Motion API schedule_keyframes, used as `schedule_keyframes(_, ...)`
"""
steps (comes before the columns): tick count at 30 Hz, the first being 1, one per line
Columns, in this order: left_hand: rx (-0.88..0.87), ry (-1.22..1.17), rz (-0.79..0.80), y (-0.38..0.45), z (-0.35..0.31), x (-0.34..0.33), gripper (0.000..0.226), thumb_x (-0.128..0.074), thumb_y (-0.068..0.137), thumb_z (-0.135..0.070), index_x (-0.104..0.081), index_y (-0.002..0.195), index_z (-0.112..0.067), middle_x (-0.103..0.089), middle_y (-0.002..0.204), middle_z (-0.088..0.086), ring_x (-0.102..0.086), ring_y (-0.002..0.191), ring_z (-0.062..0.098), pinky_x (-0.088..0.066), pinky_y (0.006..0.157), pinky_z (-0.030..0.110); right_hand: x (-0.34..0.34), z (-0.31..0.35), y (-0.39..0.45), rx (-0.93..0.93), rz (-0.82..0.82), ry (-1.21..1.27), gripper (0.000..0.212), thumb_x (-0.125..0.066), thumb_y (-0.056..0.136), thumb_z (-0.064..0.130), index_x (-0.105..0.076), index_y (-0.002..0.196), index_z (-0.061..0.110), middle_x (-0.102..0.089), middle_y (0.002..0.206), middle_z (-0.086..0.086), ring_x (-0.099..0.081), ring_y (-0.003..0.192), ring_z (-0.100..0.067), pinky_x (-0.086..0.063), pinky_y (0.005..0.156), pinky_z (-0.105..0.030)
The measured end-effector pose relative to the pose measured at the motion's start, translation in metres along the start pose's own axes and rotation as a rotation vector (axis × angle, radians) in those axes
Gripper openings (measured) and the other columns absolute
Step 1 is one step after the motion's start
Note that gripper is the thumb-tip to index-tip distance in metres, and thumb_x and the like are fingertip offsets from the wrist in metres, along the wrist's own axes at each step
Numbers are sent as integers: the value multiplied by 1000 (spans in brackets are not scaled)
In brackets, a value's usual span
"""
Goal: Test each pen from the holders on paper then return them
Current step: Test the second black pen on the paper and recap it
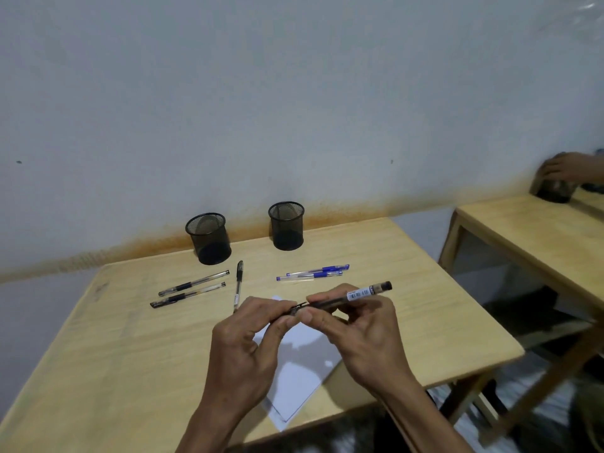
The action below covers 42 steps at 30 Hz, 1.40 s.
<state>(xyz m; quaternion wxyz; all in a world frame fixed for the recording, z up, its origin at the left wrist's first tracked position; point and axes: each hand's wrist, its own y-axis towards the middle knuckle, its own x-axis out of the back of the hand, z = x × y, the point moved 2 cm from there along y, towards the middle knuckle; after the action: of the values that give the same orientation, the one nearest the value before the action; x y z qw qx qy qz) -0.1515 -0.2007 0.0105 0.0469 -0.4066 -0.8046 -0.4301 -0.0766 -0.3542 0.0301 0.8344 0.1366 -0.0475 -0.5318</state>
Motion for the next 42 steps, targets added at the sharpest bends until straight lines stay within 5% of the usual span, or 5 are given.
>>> schedule_keyframes(4, -28, -8, 10, 1, -5, 0, 17, -65, 89, -24, -77, 101, -21, -72, 96, -15, -67, 93, 3, -52, 78, 20, 8, 4, 2, 4, 38, -81, 14, -91, 69, 14, -82, 79, 18, -79, 78, -3, -74, 78, -16, -56, 67, -21)
schedule_keyframes(9, -80, 68, -16, 17, -2, 0, 15, -68, 87, -18, -77, 98, -16, -71, 91, -11, -64, 87, 2, -49, 76, 18, 42, 9, 3, 45, -280, -192, 86, -94, 50, 47, -66, 130, 32, -65, 107, 6, -56, 77, -5, -52, 68, -19)
schedule_keyframes(14, -180, 149, 103, 28, -4, -16, 30, -56, 91, -33, -76, 101, -14, -68, 89, -4, -57, 83, 9, -44, 72, 20, 46, 23, -2, 708, -300, -1020, 41, -86, 74, 38, -78, 113, 27, -65, 103, 6, -51, 90, -18, -43, 74, -36)
schedule_keyframes(23, -310, 67, 228, 45, -42, -70, 29, -56, 91, -34, -74, 101, -15, -68, 87, -3, -56, 79, 12, -43, 70, 23, 81, 3, -7, 745, -329, -1227, 14, -79, 85, 24, -79, 98, 20, -66, 84, -1, -53, 69, -25, -40, 57, -35)
schedule_keyframes(42, -65, 289, 738, -3, -57, -282, 76, -33, 92, -71, -27, 154, -29, -18, 164, 4, -13, 151, 24, -10, 121, 54, 287, -81, -150, -211, -1156, -643, 21, -80, 86, 33, -81, 103, 22, -77, 92, 4, -69, 91, -16, -53, 78, -31)
